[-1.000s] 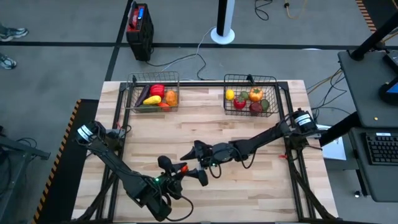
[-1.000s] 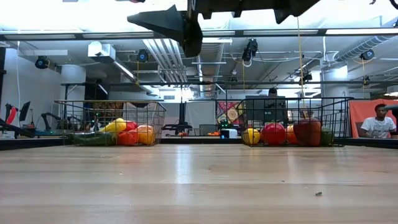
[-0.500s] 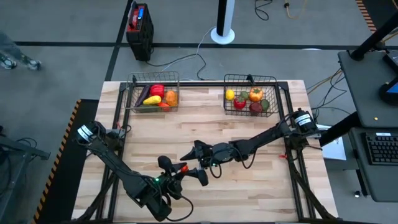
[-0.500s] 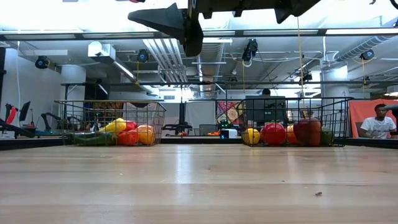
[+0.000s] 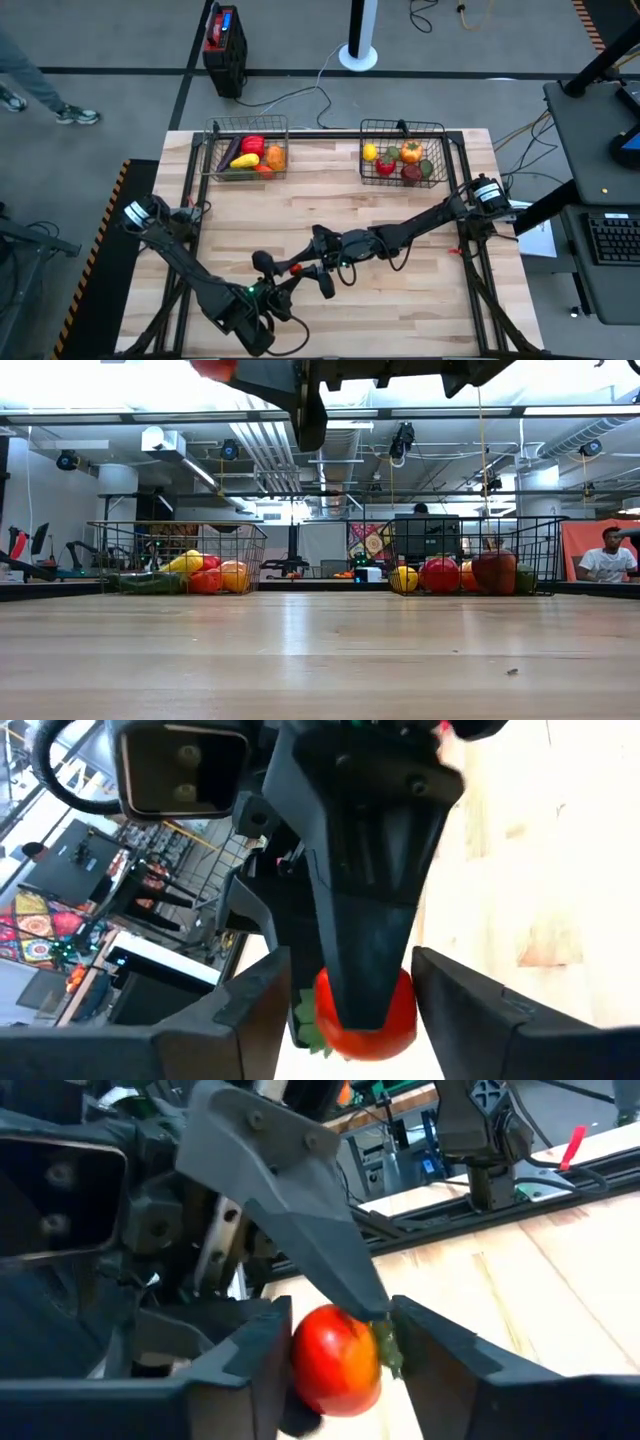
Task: Sort produce into baskets
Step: Put the small tomato into the black wire basket
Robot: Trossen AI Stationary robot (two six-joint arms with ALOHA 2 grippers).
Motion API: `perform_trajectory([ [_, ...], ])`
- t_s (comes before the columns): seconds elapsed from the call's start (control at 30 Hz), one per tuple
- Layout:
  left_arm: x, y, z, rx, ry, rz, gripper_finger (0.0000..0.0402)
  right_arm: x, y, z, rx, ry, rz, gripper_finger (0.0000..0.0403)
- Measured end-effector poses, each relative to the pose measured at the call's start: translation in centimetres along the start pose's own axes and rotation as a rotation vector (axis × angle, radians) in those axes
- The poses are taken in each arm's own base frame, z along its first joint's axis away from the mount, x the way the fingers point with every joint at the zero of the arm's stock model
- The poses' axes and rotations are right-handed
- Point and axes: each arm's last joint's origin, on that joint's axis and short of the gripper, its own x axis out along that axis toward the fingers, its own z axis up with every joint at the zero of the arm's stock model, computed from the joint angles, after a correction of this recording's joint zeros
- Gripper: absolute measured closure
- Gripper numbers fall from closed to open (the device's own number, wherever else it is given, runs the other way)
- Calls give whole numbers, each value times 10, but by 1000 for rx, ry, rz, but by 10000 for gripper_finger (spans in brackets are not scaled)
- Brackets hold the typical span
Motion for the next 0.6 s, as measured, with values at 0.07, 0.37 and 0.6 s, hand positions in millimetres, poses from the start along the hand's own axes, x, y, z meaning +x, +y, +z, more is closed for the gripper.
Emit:
perform_trajectory([
  [0.07, -3, 0, -1, 7, -4, -1, 207, 0, -1, -1, -5, 9, -4, 254],
  [0.37, -12, 7, -6, -24, 5, 9, 203, -1, -2, -2, -17, 33, -21, 307],
  [0.6, -32, 19, -16, -49, 11, -1, 203, -5, -9, -1, -17, 93, -54, 315],
])
